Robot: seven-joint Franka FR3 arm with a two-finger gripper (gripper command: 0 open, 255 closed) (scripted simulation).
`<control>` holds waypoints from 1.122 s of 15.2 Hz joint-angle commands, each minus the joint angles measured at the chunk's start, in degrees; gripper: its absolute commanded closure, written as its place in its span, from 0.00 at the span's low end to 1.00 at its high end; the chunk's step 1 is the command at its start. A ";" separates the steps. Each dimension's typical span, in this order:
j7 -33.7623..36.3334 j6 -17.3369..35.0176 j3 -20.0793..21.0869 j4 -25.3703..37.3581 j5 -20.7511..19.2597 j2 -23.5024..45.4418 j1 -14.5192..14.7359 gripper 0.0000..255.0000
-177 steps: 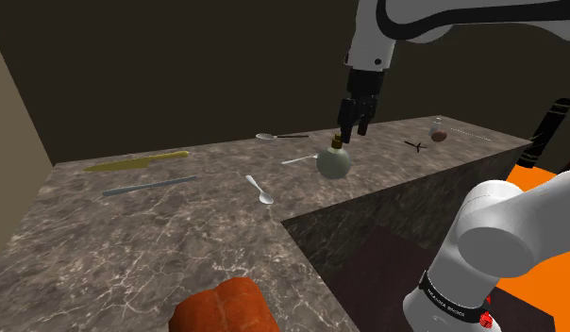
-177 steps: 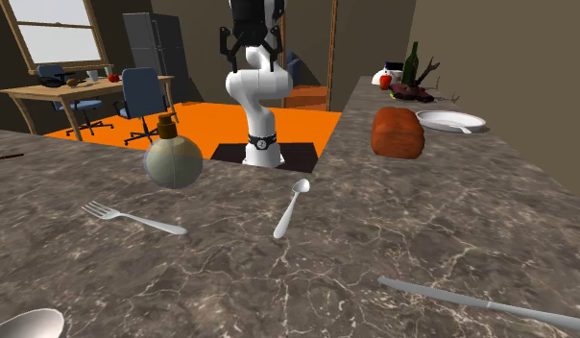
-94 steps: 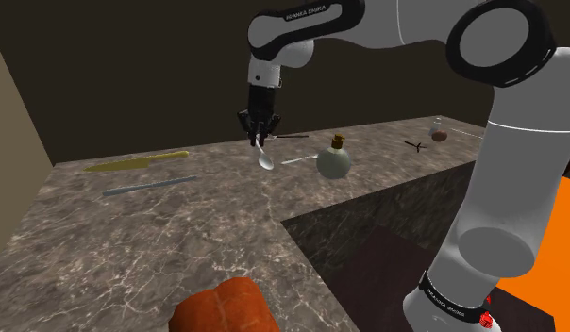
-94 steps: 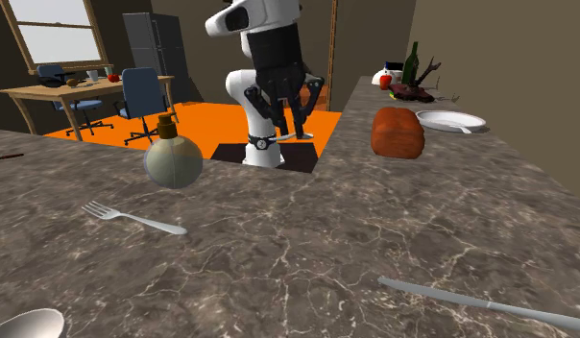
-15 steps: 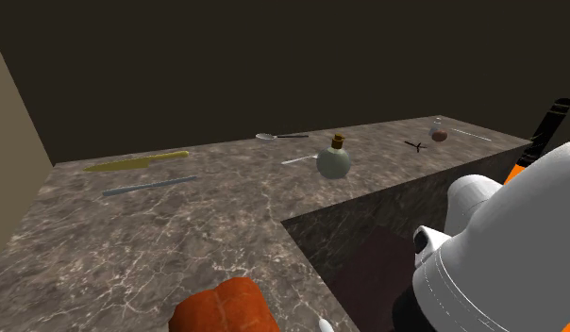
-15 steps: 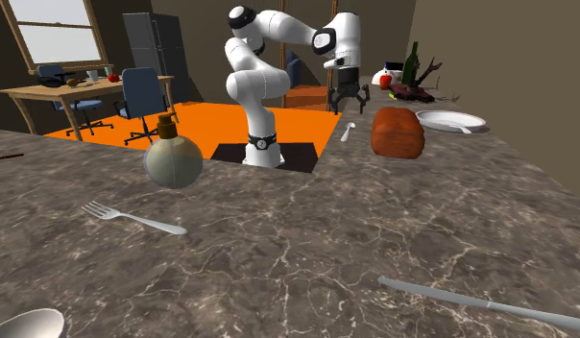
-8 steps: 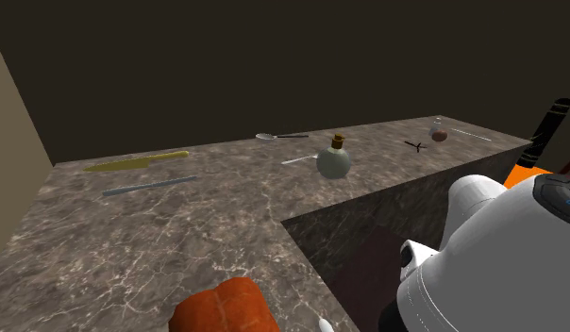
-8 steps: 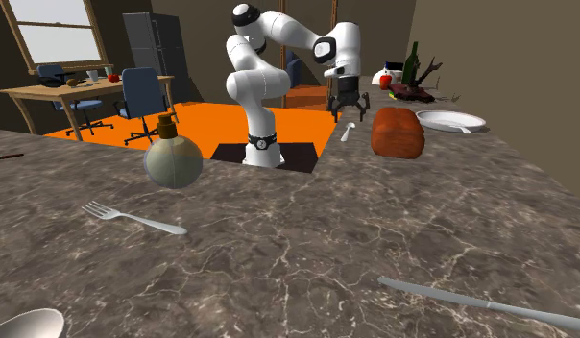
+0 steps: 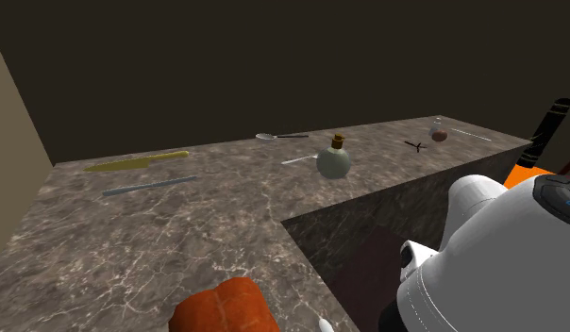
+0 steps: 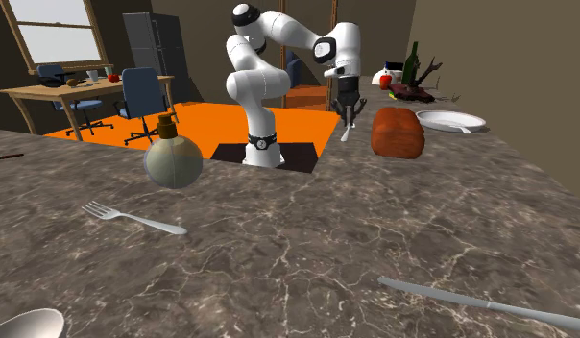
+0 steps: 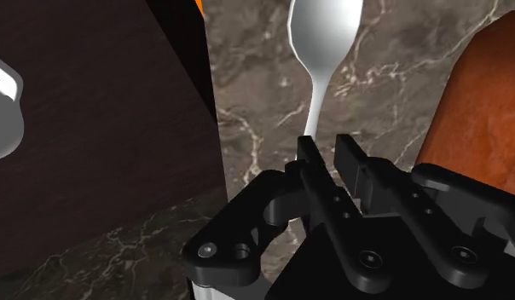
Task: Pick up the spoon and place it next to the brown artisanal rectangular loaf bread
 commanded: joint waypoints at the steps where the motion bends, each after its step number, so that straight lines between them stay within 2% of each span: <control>1: 0.00 0.00 0.00 0.00 0.00 0.00 0.00 1.00; 7: 0.00 0.00 0.00 0.00 0.00 0.00 0.00 1.00; 8: 0.00 0.00 0.00 0.00 0.00 0.00 0.00 0.00; 9: -7.55 -1.47 -9.81 -1.87 3.02 3.84 0.14 0.00; 10: -12.84 -3.10 -16.49 -2.56 4.57 7.07 -0.41 0.00; 17: -14.49 3.98 -10.78 -4.14 9.67 12.22 -0.92 0.00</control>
